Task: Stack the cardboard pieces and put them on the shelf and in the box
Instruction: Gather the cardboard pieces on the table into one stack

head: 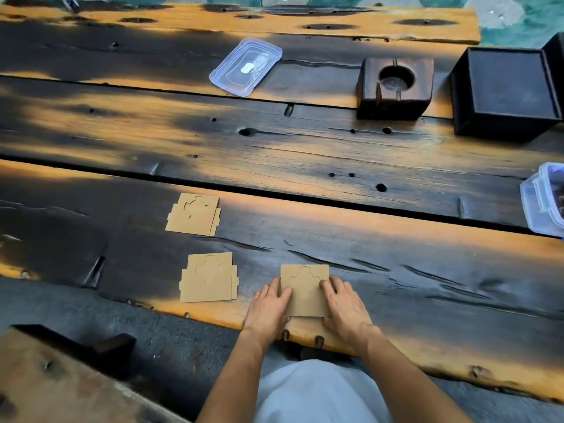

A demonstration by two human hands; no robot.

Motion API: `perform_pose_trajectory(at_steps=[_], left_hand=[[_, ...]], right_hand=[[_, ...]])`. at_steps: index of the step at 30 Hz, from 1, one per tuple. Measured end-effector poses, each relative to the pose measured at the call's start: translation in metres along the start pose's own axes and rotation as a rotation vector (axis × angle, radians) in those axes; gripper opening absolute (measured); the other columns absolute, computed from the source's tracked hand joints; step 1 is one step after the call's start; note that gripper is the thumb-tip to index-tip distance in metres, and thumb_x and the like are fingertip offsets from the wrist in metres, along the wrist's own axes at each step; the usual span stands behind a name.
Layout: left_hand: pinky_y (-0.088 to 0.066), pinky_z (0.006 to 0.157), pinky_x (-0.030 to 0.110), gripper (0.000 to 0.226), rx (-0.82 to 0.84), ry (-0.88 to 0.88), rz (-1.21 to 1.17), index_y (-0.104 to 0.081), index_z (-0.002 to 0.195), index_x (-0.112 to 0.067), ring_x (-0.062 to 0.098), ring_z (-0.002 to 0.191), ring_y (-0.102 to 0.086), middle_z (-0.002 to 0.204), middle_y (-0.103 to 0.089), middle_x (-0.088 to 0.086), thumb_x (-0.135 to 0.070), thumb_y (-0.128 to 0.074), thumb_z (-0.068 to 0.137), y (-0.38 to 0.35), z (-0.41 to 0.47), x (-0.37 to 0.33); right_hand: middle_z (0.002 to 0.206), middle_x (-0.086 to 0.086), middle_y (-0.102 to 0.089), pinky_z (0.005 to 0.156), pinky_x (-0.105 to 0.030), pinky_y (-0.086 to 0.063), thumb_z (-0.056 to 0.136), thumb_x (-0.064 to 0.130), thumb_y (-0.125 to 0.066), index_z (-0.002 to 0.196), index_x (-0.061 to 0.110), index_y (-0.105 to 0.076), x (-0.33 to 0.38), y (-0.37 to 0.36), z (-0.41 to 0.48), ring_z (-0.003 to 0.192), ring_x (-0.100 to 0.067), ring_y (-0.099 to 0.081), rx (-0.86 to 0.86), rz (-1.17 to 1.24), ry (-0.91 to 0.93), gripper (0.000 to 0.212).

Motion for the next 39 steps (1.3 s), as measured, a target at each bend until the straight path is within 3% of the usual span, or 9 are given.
perform_pose_trajectory(at_steps=[5,9,16,23,26,32,35,39], left_hand=[[-0.041,0.115,0.047,0.051,-0.027,0.008,-0.047,-0.042,0.137,-0.02,0.037,0.143,-0.037,0.172,-0.017,0.013,-0.034,-0.071,0.098,0.0,-0.003,0.003],[-0.048,0.106,0.046,0.049,-0.024,-0.006,-0.101,-0.042,0.134,-0.02,0.035,0.139,-0.037,0.17,-0.018,0.009,-0.024,-0.073,0.096,0.0,-0.002,0.006],[-0.05,0.095,0.048,0.05,0.01,-0.076,-0.008,-0.038,0.135,-0.02,0.035,0.136,-0.041,0.165,-0.021,0.011,-0.017,-0.069,0.095,0.009,0.007,0.002],[-0.049,0.101,0.048,0.056,0.007,-0.073,-0.012,-0.039,0.142,-0.019,0.034,0.137,-0.042,0.168,-0.022,0.008,-0.016,-0.07,0.095,0.011,0.005,0.001],[-0.049,0.106,0.047,0.059,0.015,-0.08,-0.018,-0.038,0.147,-0.02,0.034,0.141,-0.039,0.174,-0.016,0.006,-0.02,-0.07,0.097,0.012,0.004,0.001],[-0.046,0.111,0.047,0.065,0.024,-0.068,-0.129,-0.044,0.146,-0.024,0.029,0.145,-0.036,0.178,0.007,-0.002,-0.053,-0.07,0.094,0.017,-0.002,0.007],[-0.04,0.117,0.05,0.069,-0.029,-0.052,-0.128,-0.045,0.146,-0.024,0.029,0.156,-0.023,0.178,0.003,0.0,-0.067,-0.06,0.094,0.016,-0.008,0.015],[-0.021,0.128,0.05,0.074,-0.062,0.012,-0.121,-0.037,0.157,-0.027,0.027,0.164,-0.002,0.178,0.0,0.002,-0.068,-0.054,0.097,0.013,-0.018,0.037]], right_hand=[[0.147,-0.009,-0.034,0.102,-0.04,-0.045,0.083,0.014,-0.067,0.139,0.017,-0.036,0.0,0.003,0.0,0.126,-0.029,-0.039,0.001,0.01,0.02,0.065],[0.145,-0.007,-0.034,0.098,-0.04,-0.048,0.083,0.015,-0.068,0.137,0.018,-0.038,-0.001,0.001,0.0,0.125,-0.029,-0.039,0.003,0.028,0.014,0.062],[0.142,-0.007,-0.036,0.1,-0.039,-0.048,0.083,0.026,-0.074,0.137,0.019,-0.036,-0.006,-0.004,-0.006,0.127,-0.028,-0.038,0.013,0.048,-0.045,0.066],[0.145,-0.005,-0.035,0.101,-0.038,-0.049,0.083,0.025,-0.074,0.141,0.02,-0.034,-0.006,-0.009,-0.009,0.127,-0.027,-0.039,-0.02,0.048,-0.071,0.07],[0.149,-0.006,-0.032,0.101,-0.039,-0.05,0.081,0.032,-0.076,0.142,0.021,-0.032,-0.007,-0.01,-0.01,0.13,-0.028,-0.038,-0.023,0.034,-0.08,0.076],[0.163,-0.012,-0.015,0.111,-0.045,-0.043,0.074,0.06,-0.068,0.139,0.027,-0.037,-0.004,-0.008,-0.012,0.148,-0.031,-0.02,-0.067,0.117,-0.12,0.079],[0.167,-0.014,-0.006,0.118,-0.046,-0.034,0.076,0.063,-0.065,0.143,0.026,-0.037,0.003,-0.005,-0.009,0.154,-0.032,-0.01,-0.107,0.095,-0.101,0.081],[0.168,-0.016,0.0,0.126,-0.042,-0.019,0.081,0.065,-0.064,0.155,0.021,-0.025,0.02,0.001,0.0,0.156,-0.033,-0.007,-0.107,0.032,-0.051,0.094]])
Point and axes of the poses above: each hand's wrist, its own z-axis towards the middle knuckle, its own y-axis out of the back of the hand, x = y × z, the point moved 4 cm from there along z, towards the middle knuckle
